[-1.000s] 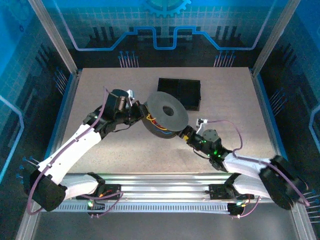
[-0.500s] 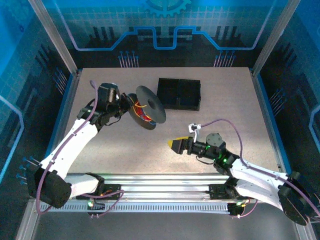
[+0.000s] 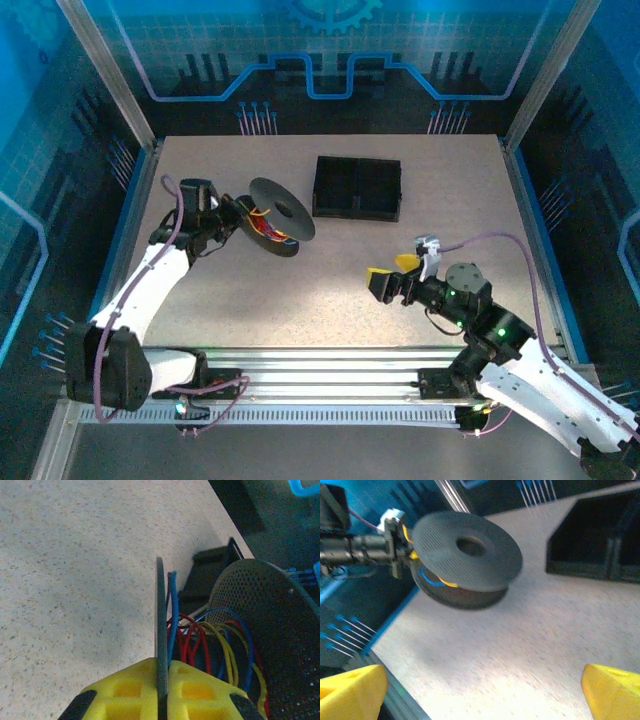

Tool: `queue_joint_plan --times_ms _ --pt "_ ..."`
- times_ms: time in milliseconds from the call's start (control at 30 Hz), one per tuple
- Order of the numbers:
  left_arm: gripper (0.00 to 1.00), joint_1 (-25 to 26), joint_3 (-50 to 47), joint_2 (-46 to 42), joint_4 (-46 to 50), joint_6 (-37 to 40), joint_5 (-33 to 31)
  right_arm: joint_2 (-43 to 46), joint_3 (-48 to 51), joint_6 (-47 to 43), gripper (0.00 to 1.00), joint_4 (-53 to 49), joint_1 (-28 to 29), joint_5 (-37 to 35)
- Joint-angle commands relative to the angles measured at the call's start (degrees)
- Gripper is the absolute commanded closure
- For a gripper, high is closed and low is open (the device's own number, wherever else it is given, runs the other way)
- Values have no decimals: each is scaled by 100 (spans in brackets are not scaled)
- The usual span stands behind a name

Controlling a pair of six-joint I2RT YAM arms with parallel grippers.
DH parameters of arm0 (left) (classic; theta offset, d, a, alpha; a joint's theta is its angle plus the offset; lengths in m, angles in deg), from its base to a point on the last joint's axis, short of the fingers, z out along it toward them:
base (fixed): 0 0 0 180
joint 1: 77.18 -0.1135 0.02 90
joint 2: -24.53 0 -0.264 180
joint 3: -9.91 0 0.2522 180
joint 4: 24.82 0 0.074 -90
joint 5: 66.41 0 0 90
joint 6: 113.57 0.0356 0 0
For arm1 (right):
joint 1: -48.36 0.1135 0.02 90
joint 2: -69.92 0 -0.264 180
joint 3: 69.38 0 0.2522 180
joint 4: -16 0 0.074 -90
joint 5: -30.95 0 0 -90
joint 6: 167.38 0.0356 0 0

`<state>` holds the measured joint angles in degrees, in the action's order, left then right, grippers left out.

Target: Wrap the cables

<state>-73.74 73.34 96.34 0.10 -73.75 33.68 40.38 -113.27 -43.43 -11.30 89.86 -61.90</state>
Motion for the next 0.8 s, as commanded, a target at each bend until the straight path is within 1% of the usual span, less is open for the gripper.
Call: queue_joint_plan --times_ms 0,67,200,267,333,433,467,533,600,633,700,733,767 --pt "100 -498 -397 553 -2200 -831 1067 -17 -64 -302 0 -799 -97 -198" --pt "100 -639 -529 1023 -2827 -1052 1304 -34 -46 -309 0 -803 -124 -156" --pt "100 -678 -818 1714 -3888 -1405 1493 -52 -41 -313 0 -851 -173 -108" --pt "100 -678 -880 1868 -3948 -1354 1381 -60 -28 -311 0 -861 -194 -87" --pt "100 -712 -765 2117 -3749 -1210 1329 -65 -20 -319 0 -856 -218 -46" --pt "100 -781 -747 2352 -3578 -1195 1261 -100 -35 -361 0 -865 -257 -49" --pt "96 -797 -762 2351 -3445 -1171 1192 -121 -58 -384 0 -888 -276 -62" --pt "72 -801 -779 2241 -3016 -1048 951 -195 -123 -445 0 -963 -309 -79" --pt "54 -801 -797 2097 -2600 -952 753 -248 -158 -486 0 -999 -327 -92" --pt "48 -801 -798 2011 -2343 -903 644 -270 -166 -498 0 -1001 -343 -85" --pt "45 -810 -834 1835 -1929 -854 453 -314 -169 -521 0 -993 -379 -76" --pt "41 -819 -902 1738 -1792 -875 379 -339 -177 -529 0 -993 -387 -66" --pt "39 -819 -982 1639 -1725 -894 306 -365 -188 -539 0 -993 -406 -49"
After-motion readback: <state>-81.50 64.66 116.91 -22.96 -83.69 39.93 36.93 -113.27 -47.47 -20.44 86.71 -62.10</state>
